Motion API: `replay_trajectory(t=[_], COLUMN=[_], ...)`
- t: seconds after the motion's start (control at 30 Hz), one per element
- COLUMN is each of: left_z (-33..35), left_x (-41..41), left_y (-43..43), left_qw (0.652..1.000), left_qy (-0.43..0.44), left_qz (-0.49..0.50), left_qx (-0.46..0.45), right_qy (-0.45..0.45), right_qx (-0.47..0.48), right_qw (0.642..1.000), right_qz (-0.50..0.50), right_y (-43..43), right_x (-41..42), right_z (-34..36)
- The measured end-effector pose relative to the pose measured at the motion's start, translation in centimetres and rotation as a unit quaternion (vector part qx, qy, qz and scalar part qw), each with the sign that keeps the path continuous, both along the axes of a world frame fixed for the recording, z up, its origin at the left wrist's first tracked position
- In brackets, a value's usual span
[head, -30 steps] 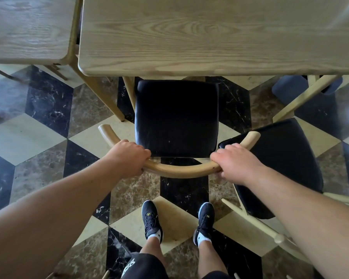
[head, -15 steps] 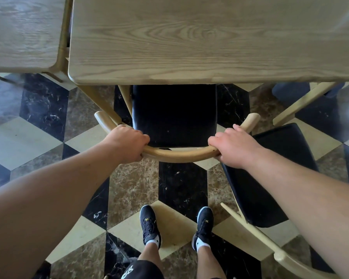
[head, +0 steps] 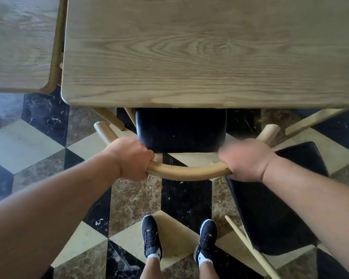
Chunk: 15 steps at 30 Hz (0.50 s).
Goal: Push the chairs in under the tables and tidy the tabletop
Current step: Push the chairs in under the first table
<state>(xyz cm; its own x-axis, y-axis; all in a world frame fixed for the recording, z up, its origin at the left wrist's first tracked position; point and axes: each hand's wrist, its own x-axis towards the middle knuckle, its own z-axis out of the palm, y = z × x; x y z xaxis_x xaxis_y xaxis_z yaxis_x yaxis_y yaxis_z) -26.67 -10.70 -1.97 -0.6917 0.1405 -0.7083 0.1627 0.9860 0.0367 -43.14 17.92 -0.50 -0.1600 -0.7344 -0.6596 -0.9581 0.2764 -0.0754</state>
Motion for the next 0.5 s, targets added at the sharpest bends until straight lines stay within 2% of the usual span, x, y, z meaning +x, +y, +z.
replay_trajectory(t=[0.5], left_z=[-0.56], left_x=[-0.19], left_y=[-0.54], left_qw=[1.0], left_qy=[-0.002], left_qz=[-0.004], left_qx=[0.018], right_qy=[0.0], right_qx=[-0.028], right_qw=[0.999], right_qz=[0.018], right_y=[0.01], right_x=[-0.49], right_z=[-0.7])
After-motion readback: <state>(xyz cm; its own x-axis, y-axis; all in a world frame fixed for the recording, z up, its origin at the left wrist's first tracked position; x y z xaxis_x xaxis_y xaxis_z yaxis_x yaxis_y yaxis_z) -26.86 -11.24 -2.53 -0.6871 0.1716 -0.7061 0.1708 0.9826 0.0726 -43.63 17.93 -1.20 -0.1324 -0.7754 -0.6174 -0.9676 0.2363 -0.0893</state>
